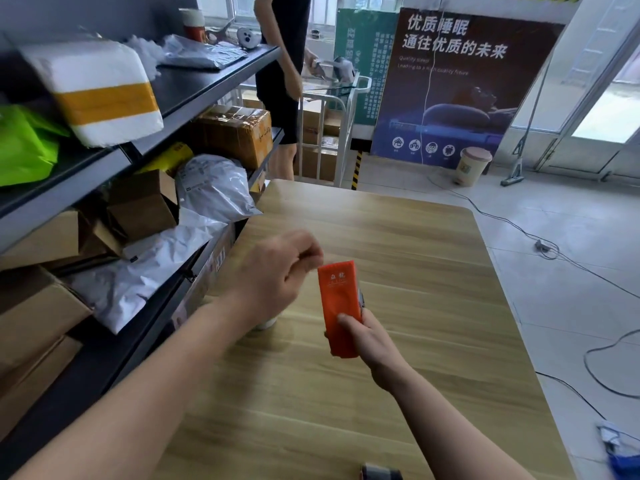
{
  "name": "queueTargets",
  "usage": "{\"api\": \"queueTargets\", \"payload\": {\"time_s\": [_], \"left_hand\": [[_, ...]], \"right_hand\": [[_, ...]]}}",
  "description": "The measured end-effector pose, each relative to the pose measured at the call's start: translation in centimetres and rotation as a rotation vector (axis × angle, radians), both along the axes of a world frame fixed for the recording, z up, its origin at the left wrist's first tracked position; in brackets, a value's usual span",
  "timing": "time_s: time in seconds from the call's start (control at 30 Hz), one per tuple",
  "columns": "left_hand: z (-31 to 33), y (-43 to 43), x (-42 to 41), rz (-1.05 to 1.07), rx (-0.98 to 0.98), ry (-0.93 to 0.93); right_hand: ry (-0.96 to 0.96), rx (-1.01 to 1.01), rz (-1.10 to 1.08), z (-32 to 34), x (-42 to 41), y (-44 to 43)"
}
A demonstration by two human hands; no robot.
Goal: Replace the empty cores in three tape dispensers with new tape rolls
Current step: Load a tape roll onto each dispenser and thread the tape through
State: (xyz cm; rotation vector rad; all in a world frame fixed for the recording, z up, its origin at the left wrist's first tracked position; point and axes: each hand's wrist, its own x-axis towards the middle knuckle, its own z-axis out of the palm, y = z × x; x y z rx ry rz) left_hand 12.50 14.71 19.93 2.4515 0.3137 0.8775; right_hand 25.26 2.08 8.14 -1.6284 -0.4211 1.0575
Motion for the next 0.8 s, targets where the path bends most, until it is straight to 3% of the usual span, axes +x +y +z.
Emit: {"api": "queueTargets", "payload": {"time_s": [0.27, 0.63, 0.8], "left_hand": [[-4.8, -2.8, 0.0, -0.120, 0.234, 0.121], [-10.1, -3.7, 0.2, 0.004, 0.588, 0.107], [-11.5, -4.3, -0.3, 0.078, 0.687, 0.063]], "right_hand": [[0.188, 0.051, -0.032, 3.0, 0.6, 0.6], [0.541, 0.151, -0.064, 3.0, 0.5, 0.8], [0.376, 0.180, -0.092, 3.1, 0.4, 0.4]]}}
